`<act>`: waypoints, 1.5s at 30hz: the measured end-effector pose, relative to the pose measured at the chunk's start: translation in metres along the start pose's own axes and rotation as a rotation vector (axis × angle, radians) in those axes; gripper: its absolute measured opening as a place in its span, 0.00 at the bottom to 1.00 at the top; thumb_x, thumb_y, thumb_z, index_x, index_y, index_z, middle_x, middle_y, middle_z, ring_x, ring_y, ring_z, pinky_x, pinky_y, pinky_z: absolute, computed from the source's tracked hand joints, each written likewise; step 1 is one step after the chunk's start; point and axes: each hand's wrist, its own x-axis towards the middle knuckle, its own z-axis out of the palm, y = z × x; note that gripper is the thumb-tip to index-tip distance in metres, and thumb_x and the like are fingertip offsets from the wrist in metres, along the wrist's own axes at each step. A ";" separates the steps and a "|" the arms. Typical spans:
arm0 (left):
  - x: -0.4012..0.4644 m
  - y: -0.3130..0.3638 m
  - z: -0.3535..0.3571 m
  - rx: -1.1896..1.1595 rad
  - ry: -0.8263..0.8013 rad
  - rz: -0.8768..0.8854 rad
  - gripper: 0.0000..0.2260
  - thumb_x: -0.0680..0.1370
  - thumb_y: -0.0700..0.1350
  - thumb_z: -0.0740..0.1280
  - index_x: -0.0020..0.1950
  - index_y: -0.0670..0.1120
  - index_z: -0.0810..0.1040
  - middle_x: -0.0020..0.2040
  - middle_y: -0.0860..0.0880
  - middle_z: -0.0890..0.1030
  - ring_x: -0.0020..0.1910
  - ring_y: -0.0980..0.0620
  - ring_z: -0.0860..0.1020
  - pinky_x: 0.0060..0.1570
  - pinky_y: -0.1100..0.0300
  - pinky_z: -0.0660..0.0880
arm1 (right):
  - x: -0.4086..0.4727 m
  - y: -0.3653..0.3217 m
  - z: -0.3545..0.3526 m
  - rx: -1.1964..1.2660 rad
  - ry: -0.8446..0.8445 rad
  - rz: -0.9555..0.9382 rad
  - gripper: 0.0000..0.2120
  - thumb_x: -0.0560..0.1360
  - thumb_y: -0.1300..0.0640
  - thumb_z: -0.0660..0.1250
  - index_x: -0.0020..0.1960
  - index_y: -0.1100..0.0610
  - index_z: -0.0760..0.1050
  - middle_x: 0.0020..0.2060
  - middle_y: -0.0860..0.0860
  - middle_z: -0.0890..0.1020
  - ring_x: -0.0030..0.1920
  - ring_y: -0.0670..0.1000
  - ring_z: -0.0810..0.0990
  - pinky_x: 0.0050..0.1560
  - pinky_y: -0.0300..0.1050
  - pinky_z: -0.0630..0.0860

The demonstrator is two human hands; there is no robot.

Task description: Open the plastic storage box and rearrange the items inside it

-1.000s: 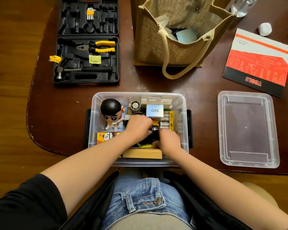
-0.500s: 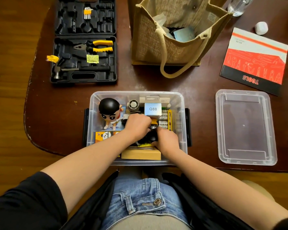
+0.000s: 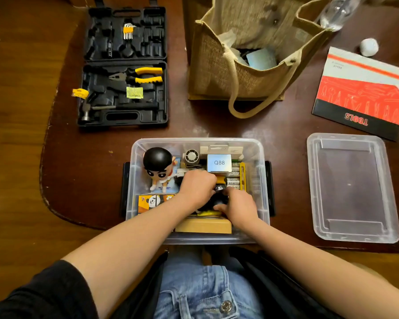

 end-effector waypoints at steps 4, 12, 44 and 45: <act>0.000 -0.002 0.000 -0.001 0.001 0.000 0.09 0.77 0.50 0.66 0.52 0.46 0.80 0.50 0.45 0.81 0.51 0.43 0.78 0.45 0.55 0.72 | -0.004 -0.001 0.003 -0.032 0.046 -0.010 0.20 0.70 0.47 0.72 0.59 0.51 0.73 0.50 0.51 0.82 0.51 0.54 0.80 0.44 0.45 0.72; 0.001 -0.003 0.001 -0.012 0.008 0.009 0.08 0.77 0.50 0.66 0.50 0.47 0.80 0.48 0.46 0.82 0.49 0.45 0.79 0.45 0.55 0.73 | -0.004 -0.003 0.002 -0.130 0.036 -0.050 0.16 0.72 0.49 0.70 0.56 0.54 0.73 0.48 0.53 0.82 0.48 0.55 0.81 0.41 0.45 0.72; -0.003 0.001 -0.005 0.032 -0.028 0.023 0.08 0.77 0.50 0.66 0.51 0.47 0.80 0.50 0.46 0.82 0.51 0.44 0.79 0.46 0.55 0.73 | -0.002 -0.012 -0.007 -0.630 -0.072 -0.320 0.09 0.77 0.65 0.59 0.55 0.61 0.75 0.49 0.55 0.82 0.49 0.57 0.82 0.39 0.47 0.72; -0.002 0.001 -0.005 0.035 -0.029 0.022 0.08 0.77 0.50 0.66 0.51 0.47 0.80 0.50 0.46 0.82 0.51 0.45 0.79 0.46 0.55 0.73 | -0.002 -0.012 -0.006 -0.671 -0.088 -0.358 0.11 0.77 0.67 0.58 0.55 0.61 0.75 0.49 0.55 0.82 0.49 0.57 0.82 0.38 0.47 0.71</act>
